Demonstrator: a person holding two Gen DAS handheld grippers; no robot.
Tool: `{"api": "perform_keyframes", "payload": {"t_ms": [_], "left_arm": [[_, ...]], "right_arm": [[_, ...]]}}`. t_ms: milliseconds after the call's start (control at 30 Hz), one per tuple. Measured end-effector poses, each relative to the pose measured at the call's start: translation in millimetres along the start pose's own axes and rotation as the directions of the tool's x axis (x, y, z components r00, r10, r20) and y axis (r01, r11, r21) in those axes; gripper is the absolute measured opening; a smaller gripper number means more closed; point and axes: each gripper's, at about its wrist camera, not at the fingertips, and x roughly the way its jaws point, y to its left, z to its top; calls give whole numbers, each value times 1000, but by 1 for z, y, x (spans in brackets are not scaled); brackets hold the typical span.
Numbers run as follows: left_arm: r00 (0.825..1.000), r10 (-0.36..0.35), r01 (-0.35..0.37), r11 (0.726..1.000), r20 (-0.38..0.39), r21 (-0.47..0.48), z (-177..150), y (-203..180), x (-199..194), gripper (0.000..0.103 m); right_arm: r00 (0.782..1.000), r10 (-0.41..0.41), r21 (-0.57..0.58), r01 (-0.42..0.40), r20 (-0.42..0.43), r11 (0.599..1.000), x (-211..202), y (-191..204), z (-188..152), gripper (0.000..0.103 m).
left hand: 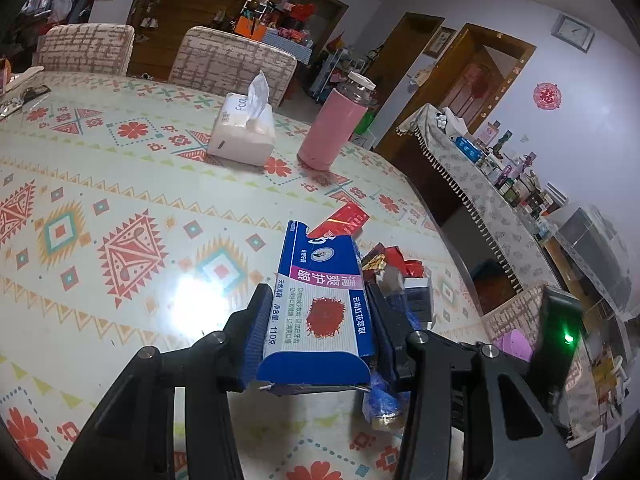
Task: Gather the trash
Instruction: 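Grasp the blue flattened carton with the right tool, then drop the blue carton and toothpaste box into the purple wastebasket with both tools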
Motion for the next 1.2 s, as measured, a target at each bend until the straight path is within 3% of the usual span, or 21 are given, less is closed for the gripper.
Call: {"api": "perform_keyframes", "payload": {"t_ms": [300,567,667,867,1033,1200], "left_arm": [[1000,4,-4,1000,2,26,-4,-5,2,46],[1000,17,-17,993,-6,118,-14,-31,6,46],[999,32,-32,985,2,168,-20,-52,4,46],[1000,-15,19,967,-19,253,-36,-106,-6,46],[994,-74,96,937,-79,337,-46,-169,6,46],[974,-137,200,894,-180,401,-62,-240,37,46]], "right_arm": [[992,46,67,-54,117,996,-65,-22,-18,52],[982,15,178,-49,187,983,-130,-77,-74,52],[980,-16,239,-32,197,970,-147,-105,-96,52],[973,-73,363,-11,217,932,-177,-164,-133,52],[962,-129,459,3,243,888,-202,-215,-166,52],[951,-170,551,0,257,835,-219,-261,-198,52]]}}
